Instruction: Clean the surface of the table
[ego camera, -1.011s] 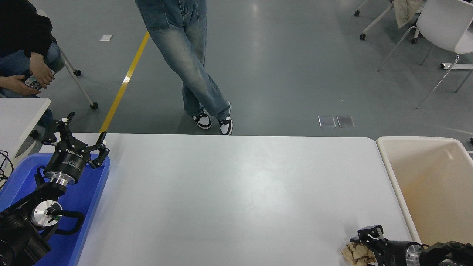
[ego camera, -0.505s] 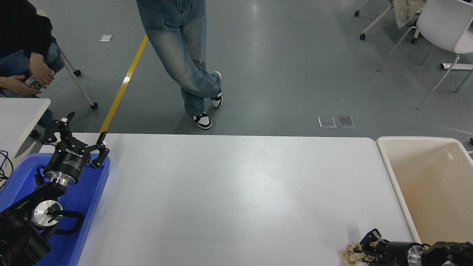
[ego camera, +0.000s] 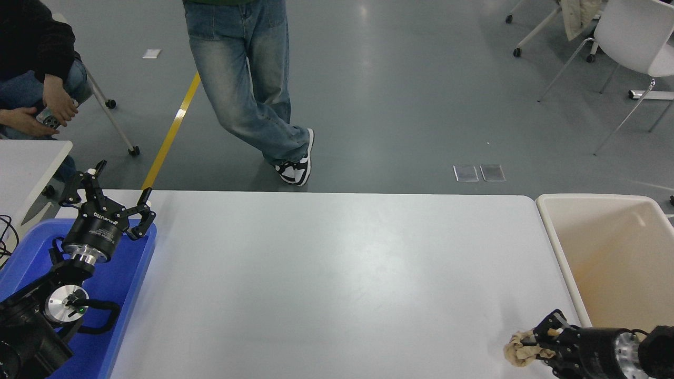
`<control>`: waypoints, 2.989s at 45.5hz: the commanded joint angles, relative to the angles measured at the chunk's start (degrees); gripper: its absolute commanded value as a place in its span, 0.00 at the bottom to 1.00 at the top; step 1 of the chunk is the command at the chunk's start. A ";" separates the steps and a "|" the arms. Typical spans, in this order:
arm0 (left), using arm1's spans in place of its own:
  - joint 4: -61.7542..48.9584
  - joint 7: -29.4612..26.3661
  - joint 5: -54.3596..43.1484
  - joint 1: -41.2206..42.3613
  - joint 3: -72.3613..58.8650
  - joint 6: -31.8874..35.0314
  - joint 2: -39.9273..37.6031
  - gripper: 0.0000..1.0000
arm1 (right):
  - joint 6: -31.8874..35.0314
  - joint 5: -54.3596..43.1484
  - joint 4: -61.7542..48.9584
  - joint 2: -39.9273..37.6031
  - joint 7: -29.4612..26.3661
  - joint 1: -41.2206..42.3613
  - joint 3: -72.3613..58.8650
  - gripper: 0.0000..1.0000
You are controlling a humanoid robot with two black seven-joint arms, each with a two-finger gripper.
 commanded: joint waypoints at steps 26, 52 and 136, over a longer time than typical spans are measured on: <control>0.02 0.00 0.00 0.01 0.06 0.00 0.00 1.00 | 4.16 13.68 3.81 -17.79 -0.01 4.52 10.10 0.00; -0.07 0.00 0.00 0.01 -0.03 0.00 0.00 1.00 | 0.99 13.16 -26.85 -0.67 0.78 6.80 11.68 0.00; 0.02 0.00 0.00 0.01 -0.03 0.00 0.00 1.00 | -18.17 10.26 -89.80 42.76 12.30 21.57 -4.49 1.00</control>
